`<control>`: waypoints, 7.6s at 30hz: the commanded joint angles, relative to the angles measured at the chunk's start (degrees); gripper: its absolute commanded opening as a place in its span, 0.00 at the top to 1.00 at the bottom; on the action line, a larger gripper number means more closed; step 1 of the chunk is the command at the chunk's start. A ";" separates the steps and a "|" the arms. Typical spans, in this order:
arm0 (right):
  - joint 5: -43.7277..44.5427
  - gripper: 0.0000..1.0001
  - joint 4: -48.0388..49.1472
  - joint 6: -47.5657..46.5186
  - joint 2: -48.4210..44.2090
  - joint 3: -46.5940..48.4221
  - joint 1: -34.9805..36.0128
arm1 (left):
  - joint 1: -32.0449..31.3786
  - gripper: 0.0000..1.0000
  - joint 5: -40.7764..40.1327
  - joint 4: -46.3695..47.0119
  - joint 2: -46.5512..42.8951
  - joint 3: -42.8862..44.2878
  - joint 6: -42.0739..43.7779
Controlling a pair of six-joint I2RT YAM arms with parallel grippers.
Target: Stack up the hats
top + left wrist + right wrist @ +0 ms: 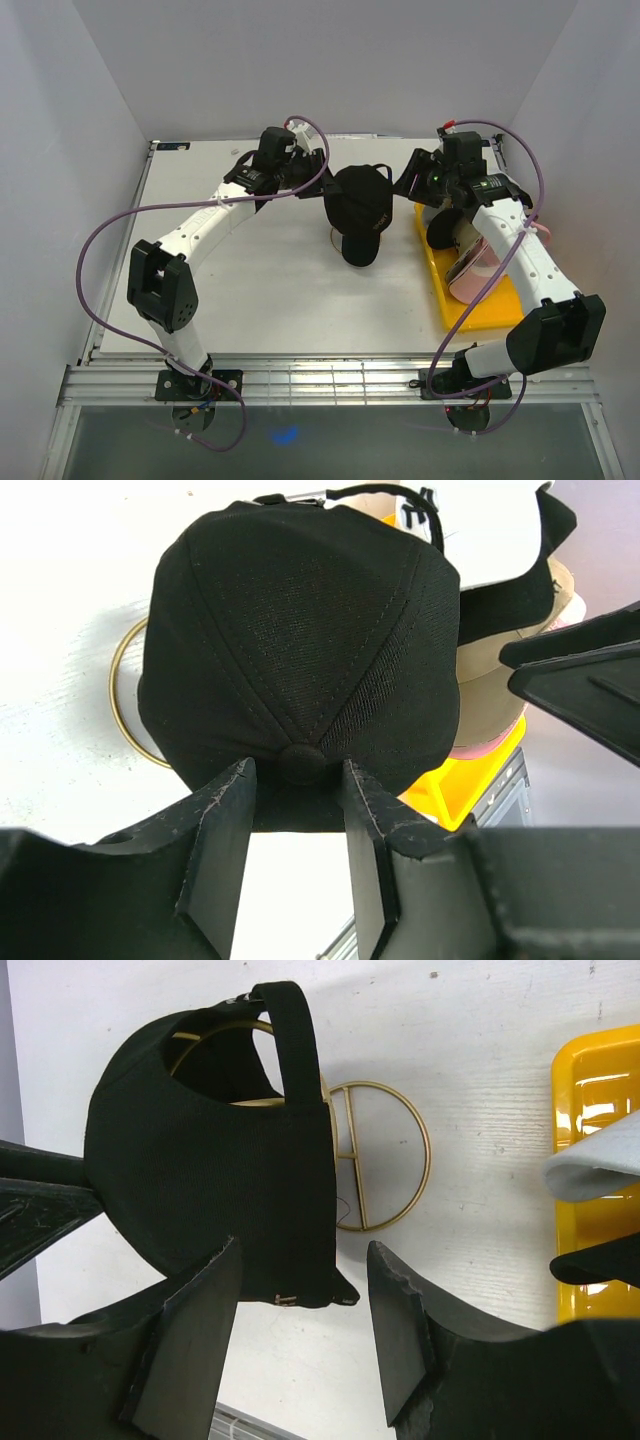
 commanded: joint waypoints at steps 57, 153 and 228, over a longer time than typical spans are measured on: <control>0.30 0.50 1.04 -3.81 10.32 4.50 -0.24 | -17.72 1.00 -26.08 -17.19 -1.09 14.35 1.69; 3.11 0.57 -5.99 -6.97 24.82 23.57 0.12 | -19.48 1.00 -43.84 -27.74 4.28 22.70 -20.20; 18.58 0.39 -22.78 -4.34 -23.79 -12.20 -19.74 | -20.01 0.47 -26.53 -7.87 -24.99 -3.74 -8.51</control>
